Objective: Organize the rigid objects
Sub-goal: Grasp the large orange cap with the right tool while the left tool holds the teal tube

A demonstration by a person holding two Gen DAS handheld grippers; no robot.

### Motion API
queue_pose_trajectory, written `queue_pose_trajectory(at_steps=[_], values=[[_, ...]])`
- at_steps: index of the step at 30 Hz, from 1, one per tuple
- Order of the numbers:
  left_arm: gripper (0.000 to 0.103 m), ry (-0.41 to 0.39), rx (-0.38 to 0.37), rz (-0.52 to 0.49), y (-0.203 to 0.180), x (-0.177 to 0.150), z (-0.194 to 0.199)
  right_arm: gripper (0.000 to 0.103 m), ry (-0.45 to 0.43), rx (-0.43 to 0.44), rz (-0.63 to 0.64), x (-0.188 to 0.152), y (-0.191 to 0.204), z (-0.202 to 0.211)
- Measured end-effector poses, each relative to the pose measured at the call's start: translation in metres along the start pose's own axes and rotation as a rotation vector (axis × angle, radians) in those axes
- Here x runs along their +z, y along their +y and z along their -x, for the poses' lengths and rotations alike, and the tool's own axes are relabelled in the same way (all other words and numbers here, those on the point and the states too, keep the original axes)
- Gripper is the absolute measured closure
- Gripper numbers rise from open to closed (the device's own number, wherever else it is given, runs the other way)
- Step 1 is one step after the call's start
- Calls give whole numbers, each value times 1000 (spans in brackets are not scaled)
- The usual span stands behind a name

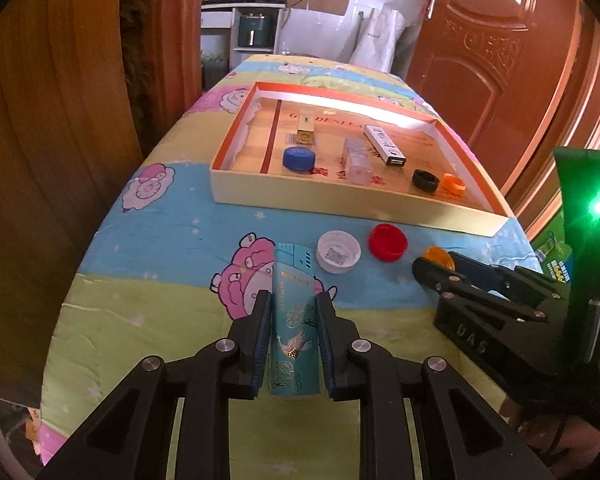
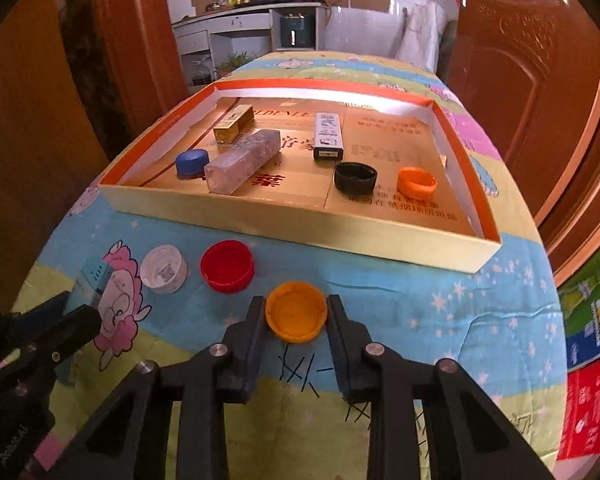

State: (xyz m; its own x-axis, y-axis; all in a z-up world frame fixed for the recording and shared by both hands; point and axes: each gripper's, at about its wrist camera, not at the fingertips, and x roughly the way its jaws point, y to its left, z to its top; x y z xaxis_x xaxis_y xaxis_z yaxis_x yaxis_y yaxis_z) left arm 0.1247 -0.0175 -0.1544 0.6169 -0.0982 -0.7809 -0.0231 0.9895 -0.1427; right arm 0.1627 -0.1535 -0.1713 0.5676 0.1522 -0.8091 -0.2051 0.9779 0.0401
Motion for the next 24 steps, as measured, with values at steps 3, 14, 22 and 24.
queue_pose_trajectory(at_steps=[3,14,22,24], values=[[81,3,0,0,2,1,0,73,6,6,-14,1,-1,1],[81,-3,17,-55,-1,6,17,73,-36,-23,-93,-3,5,49],[80,-41,6,-93,-10,15,43,73,-118,-55,-146,-4,10,111],[80,-49,2,-104,-12,18,49,73,-136,-58,-148,-1,11,121]])
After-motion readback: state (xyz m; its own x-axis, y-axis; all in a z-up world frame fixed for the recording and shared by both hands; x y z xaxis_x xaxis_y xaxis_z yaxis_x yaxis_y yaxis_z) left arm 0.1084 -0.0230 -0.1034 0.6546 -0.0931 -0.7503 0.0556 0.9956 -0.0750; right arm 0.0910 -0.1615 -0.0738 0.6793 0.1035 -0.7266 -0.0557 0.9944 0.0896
